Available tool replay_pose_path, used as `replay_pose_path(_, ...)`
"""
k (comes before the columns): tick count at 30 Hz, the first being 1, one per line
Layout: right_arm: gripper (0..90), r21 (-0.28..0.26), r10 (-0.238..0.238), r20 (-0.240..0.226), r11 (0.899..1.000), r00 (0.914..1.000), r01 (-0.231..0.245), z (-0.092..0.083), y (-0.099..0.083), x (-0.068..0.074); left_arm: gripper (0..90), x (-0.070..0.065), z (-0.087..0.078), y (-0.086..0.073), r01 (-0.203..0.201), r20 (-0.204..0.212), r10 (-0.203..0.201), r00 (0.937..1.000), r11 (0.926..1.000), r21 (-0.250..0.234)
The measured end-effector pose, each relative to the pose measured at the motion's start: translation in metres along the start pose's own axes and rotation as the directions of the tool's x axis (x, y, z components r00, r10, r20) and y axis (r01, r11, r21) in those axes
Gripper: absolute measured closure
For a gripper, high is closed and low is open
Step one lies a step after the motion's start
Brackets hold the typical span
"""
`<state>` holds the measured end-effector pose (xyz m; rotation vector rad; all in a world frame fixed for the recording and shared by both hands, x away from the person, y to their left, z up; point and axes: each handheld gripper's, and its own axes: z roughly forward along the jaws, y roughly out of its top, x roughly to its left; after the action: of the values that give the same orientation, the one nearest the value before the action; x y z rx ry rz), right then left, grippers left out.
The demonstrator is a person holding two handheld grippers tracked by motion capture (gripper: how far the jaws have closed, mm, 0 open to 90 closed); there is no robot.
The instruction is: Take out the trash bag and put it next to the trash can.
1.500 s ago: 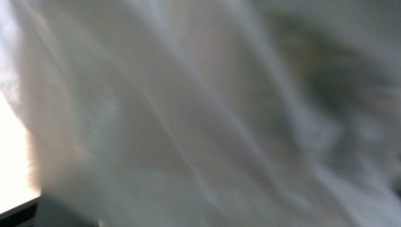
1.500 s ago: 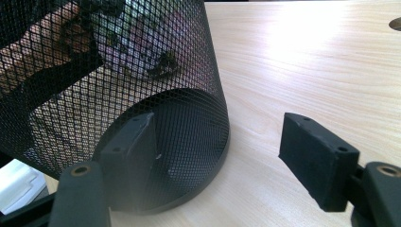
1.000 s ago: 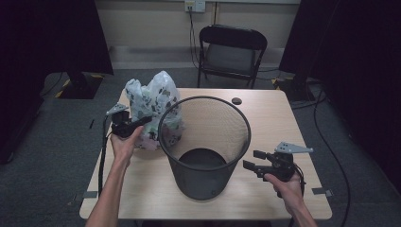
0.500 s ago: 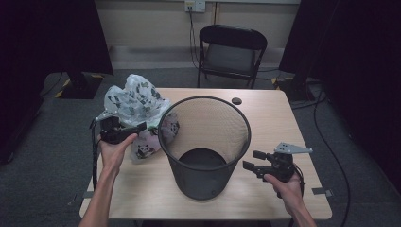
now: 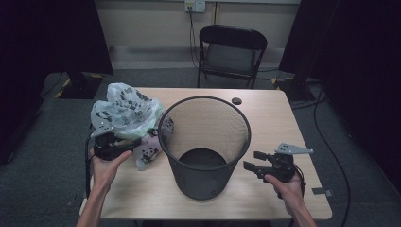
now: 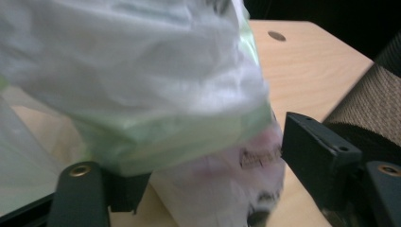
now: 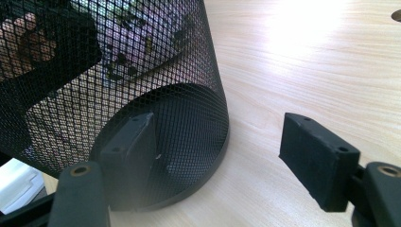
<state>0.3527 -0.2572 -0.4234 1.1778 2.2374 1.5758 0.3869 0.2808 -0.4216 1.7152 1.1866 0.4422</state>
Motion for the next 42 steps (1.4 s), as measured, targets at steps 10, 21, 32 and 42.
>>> replay_pose_path(10, 27.5, 0.001, 0.006, 0.009, 1.0, 0.9999, -0.006, -0.001, -0.002, -0.001, 30.4, -0.015, -0.016, -0.021, -0.052, 0.035, 0.051, 0.9981, 0.9984, 0.023)
replay_pose_path(21, 25.4, -0.002, 0.013, 0.04, 1.0, 0.9991, -0.013, -0.01, -0.017, -0.006, 17.8, -0.051, -0.012, -0.049, -0.148, 0.102, 0.138, 0.9852, 0.9842, 0.097)
replay_pose_path(32, 17.5, 0.077, 0.019, 0.159, 0.997, 0.9871, -0.032, -0.016, -0.051, -0.016, 17.1, -0.064, 0.005, -0.08, -0.172, 0.118, 0.147, 0.982, 0.9557, 0.239)
replay_pose_path(42, 16.6, 0.228, -0.053, 0.372, 0.973, 0.9266, -0.036, 0.001, -0.069, -0.028, 17.5, -0.075, 0.023, -0.091, -0.254, 0.119, 0.228, 0.9663, 0.9214, 0.294)
